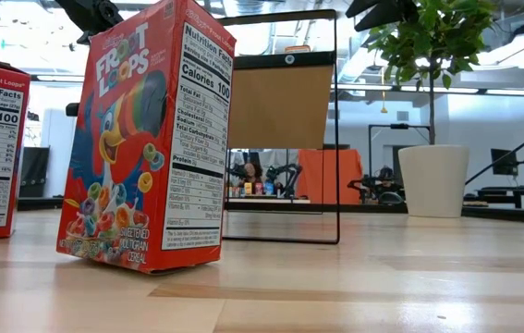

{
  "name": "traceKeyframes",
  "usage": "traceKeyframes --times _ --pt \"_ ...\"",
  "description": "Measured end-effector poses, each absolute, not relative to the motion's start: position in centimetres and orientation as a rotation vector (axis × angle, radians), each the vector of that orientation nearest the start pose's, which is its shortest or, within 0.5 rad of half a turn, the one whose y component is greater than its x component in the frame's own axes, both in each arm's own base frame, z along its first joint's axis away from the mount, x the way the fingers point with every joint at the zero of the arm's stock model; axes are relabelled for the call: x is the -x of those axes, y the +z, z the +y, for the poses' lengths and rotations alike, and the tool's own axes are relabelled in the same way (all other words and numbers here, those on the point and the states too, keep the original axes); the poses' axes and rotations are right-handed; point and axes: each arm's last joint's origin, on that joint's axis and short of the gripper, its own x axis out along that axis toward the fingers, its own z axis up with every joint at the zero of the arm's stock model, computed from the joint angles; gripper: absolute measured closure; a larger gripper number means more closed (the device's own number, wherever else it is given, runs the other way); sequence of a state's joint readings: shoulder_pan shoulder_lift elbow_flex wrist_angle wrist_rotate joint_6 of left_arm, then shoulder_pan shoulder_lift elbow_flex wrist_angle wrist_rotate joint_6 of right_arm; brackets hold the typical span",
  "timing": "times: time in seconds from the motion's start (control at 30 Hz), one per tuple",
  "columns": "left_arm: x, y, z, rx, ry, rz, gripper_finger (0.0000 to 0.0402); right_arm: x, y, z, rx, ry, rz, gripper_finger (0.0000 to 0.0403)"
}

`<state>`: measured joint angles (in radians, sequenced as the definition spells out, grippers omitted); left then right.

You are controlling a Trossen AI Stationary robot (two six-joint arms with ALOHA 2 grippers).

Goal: Stack cereal on shelf
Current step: Put the orange cereal box on the shelf

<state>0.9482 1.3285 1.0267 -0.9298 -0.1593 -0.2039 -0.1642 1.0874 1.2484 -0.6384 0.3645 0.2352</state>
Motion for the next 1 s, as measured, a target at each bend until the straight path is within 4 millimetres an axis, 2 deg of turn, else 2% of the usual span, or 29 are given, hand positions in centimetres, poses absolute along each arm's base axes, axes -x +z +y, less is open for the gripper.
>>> traceKeyframes --times 0.77,0.9,1.0 --pt "-13.7 27.1 17.1 0.678 1.051 1.050 0.0229 -20.9 39.0 -4.4 -0.183 -0.552 0.441 0.0158" --pt "-14.0 28.6 16.5 0.697 1.008 1.004 0.0229 -20.9 39.0 -4.4 -0.183 -0.552 0.440 0.0158" --pt "-14.4 30.4 15.7 0.703 0.957 0.951 0.0229 -20.9 39.0 -4.4 -0.184 -0.552 0.441 0.0158"
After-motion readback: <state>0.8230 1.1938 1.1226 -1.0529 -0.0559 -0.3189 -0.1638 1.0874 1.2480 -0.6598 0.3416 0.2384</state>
